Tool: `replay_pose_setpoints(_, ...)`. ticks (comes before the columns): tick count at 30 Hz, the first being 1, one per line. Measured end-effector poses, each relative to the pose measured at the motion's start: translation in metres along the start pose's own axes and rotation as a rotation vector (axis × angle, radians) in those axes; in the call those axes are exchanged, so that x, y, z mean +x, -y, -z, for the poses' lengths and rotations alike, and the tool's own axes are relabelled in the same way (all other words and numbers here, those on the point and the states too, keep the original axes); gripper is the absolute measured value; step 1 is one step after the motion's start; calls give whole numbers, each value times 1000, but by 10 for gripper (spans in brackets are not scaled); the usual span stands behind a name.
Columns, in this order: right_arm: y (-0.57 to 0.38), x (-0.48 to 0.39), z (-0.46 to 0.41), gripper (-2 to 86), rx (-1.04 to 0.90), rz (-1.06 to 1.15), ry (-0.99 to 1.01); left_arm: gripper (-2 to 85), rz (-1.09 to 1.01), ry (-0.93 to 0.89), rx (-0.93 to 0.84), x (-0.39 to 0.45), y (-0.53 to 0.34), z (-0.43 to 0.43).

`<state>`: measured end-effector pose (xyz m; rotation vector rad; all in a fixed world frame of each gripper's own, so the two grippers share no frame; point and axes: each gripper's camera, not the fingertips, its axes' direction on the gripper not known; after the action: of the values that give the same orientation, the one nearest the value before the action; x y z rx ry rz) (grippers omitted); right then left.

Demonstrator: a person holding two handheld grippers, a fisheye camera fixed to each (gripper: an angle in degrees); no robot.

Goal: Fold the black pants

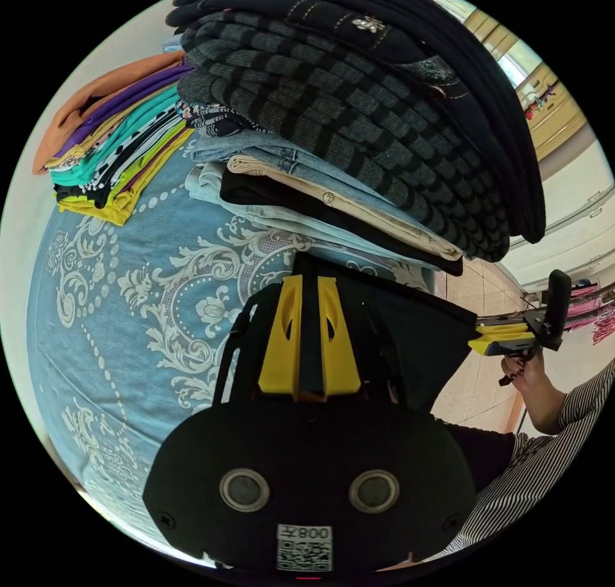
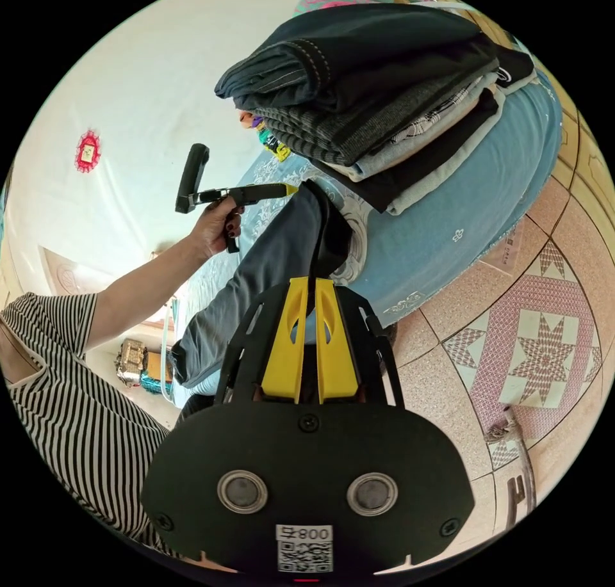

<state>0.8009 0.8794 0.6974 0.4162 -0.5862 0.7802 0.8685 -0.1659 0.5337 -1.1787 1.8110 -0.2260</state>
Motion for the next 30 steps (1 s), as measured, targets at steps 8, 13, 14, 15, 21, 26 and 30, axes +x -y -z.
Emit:
replay_pose_setpoints(8,3,-3,-4,17,-31,41,-106,3,-22,6,-37,6,26,-29)
replay_pose_setpoints(13,5,9,-5,13,-41,-2,-102,2,-31,24,24,11,25,-22)
replay_pose_setpoints(14,5,10,-4,13,-36,-4,-95,3,-25,26,34,11,25,-21)
replay_pose_setpoints(15,6,10,-4,13,-36,-3,-96,4,-18,30,40,11,25,-20)
replay_pose_setpoints(21,11,9,-4,10,-36,19,-98,31,-17,31,-18,7,40,-36)
replay_pose_setpoints(26,17,13,-5,8,-41,22,-101,16,-12,25,-38,1,44,-42)
replay_pose_setpoints(30,21,16,-5,7,-39,25,-95,10,-13,23,8,1,39,-29)
